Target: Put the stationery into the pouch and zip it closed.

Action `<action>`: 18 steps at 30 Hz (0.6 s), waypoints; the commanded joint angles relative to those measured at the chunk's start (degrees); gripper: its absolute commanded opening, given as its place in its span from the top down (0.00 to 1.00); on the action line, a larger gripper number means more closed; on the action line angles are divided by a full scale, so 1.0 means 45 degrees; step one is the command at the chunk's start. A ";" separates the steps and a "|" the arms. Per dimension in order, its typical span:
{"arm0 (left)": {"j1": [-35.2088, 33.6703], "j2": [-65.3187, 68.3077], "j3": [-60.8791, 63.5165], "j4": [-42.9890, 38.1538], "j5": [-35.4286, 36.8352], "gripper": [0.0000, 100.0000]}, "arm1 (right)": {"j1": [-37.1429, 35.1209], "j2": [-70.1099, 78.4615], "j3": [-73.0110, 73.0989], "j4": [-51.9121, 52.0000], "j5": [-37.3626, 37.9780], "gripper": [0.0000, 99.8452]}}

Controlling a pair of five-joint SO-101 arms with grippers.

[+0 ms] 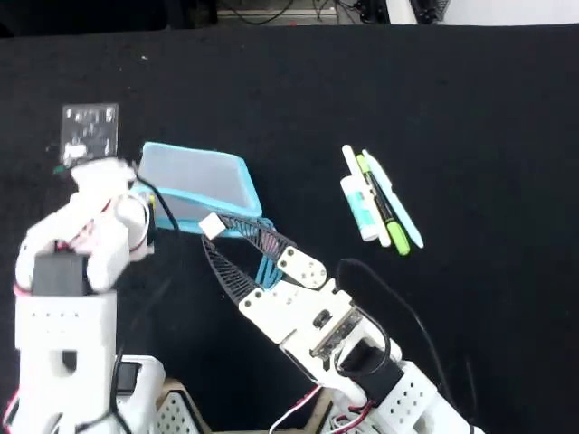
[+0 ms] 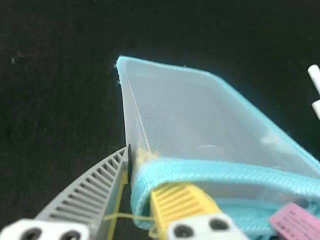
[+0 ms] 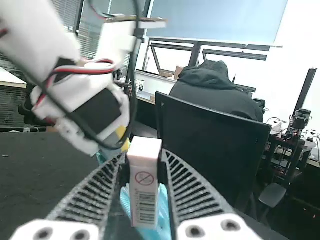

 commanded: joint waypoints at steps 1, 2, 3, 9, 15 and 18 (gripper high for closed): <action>0.0147 0.2403 -0.3448 0.1836 -0.0117 0.97 | -0.0059 -0.1631 -0.1280 -0.0352 0.0098 0.99; 0.0147 0.2833 -0.4054 0.2325 -0.0117 0.97 | -0.0059 -0.1631 -0.1299 -0.0391 0.0098 0.99; 0.0147 0.3223 -0.4698 0.2813 -0.0117 0.97 | -0.0059 -0.1631 -0.1319 -0.0410 0.0098 0.99; 0.0147 0.5040 -0.7453 0.4904 -0.0117 0.97 | -0.0059 -0.1612 -0.2061 -0.0410 0.0098 0.99; 0.0147 0.5861 -0.8391 0.5919 -0.0117 0.97 | -0.0059 -0.0830 -0.2940 -0.0410 0.0098 0.99; 0.0147 0.5861 -0.8332 0.5998 -0.0117 0.97 | -0.0059 0.0576 -0.3722 -0.0430 0.0117 0.99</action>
